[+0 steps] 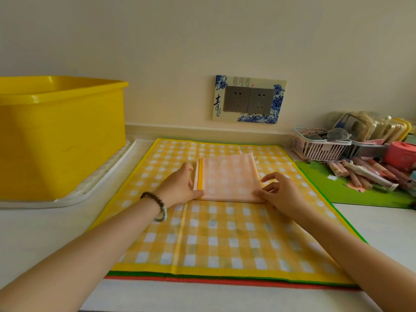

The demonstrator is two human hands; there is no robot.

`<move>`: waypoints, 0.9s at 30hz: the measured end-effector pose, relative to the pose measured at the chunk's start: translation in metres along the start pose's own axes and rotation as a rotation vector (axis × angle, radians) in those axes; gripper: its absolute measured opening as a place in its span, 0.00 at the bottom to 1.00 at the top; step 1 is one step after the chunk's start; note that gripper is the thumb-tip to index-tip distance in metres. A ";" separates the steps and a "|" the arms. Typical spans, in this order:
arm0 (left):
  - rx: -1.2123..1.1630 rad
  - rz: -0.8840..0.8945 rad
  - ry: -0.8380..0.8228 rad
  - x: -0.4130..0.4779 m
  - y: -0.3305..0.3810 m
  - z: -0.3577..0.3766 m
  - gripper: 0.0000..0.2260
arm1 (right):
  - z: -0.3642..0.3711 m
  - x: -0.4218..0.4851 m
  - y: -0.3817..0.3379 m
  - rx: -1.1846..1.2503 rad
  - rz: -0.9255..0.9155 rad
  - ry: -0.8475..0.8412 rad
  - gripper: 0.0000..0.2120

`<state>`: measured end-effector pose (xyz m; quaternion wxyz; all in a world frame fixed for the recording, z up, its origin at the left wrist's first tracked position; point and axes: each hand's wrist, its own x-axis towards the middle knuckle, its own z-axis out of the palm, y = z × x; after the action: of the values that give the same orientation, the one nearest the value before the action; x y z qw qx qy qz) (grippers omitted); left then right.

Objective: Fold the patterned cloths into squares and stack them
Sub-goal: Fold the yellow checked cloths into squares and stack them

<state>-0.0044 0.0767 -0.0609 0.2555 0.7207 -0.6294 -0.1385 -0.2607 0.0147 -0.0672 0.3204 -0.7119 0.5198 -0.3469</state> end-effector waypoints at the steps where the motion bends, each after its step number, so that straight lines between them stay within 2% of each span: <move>1: 0.017 0.023 -0.021 0.003 0.004 -0.002 0.36 | 0.001 0.001 -0.001 -0.034 0.001 0.000 0.14; 3: 0.052 0.086 -0.071 0.010 0.012 -0.002 0.35 | 0.003 0.003 -0.002 -0.137 -0.007 0.000 0.15; 7: 0.151 0.133 -0.111 0.017 0.022 0.014 0.23 | 0.011 0.003 -0.009 -0.307 -0.104 -0.001 0.17; 10: 0.256 0.109 -0.161 0.018 0.018 0.028 0.23 | 0.026 0.005 -0.023 -0.432 -0.238 -0.008 0.18; 13: 0.320 0.092 -0.191 0.018 0.013 0.034 0.23 | 0.052 0.016 -0.040 -0.581 -0.286 -0.094 0.21; 21: 0.440 0.119 -0.221 0.022 0.015 0.031 0.24 | 0.081 0.033 -0.041 -0.750 -0.214 -0.344 0.23; 27: 0.504 0.113 -0.195 0.030 0.025 0.021 0.21 | 0.046 0.035 -0.011 -0.817 -0.078 -0.333 0.31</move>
<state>-0.0310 0.0417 -0.0612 0.0135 0.7086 -0.7047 -0.0317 -0.2088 -0.0121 -0.0781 0.0785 -0.8455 0.5281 -0.0053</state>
